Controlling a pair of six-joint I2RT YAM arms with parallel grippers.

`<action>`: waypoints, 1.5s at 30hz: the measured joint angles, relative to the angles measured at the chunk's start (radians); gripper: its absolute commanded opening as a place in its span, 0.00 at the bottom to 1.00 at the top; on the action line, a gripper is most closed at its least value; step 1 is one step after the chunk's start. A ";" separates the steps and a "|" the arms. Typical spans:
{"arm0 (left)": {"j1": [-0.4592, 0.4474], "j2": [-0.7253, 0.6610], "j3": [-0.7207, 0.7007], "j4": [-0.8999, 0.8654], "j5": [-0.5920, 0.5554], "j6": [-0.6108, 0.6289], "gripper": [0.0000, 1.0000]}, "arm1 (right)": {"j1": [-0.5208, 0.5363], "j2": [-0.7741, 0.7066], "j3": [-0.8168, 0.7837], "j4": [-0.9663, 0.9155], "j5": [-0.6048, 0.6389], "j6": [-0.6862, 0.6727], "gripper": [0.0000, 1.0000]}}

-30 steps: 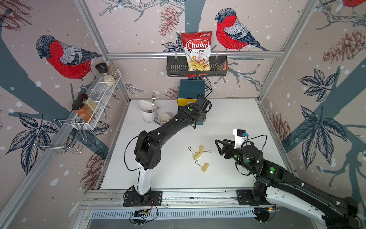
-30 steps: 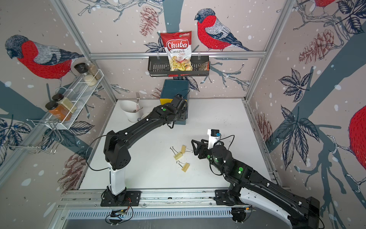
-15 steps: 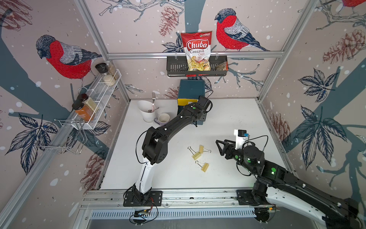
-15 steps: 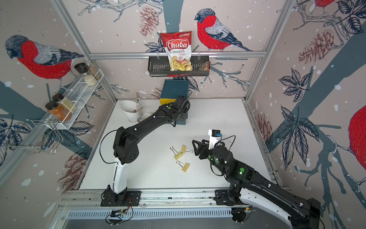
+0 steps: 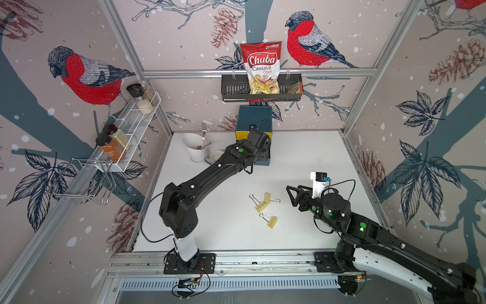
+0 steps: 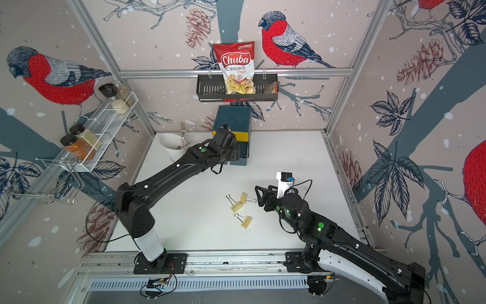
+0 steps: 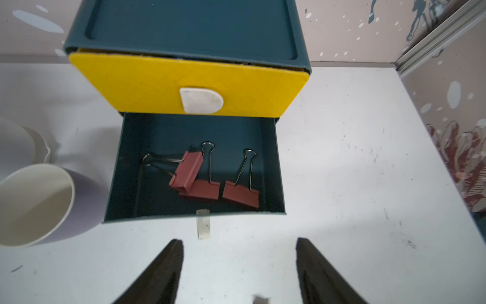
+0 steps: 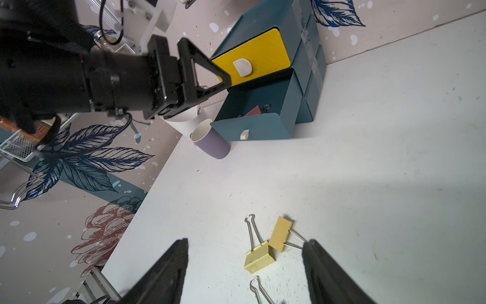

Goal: Put the binder clips in the drawer according to color
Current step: Place the binder clip in the drawer, then close the drawer in the storage box.

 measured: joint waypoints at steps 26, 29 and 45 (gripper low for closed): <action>0.199 0.005 -0.471 0.602 0.295 -0.388 0.35 | -0.001 0.014 -0.017 0.014 -0.013 0.002 0.74; 0.218 0.044 -0.435 0.603 0.318 -0.388 0.34 | -0.001 0.014 -0.017 0.014 -0.013 0.003 0.74; 0.254 0.222 -0.289 0.713 0.350 -0.474 0.25 | -0.001 0.008 -0.017 0.006 -0.013 0.006 0.73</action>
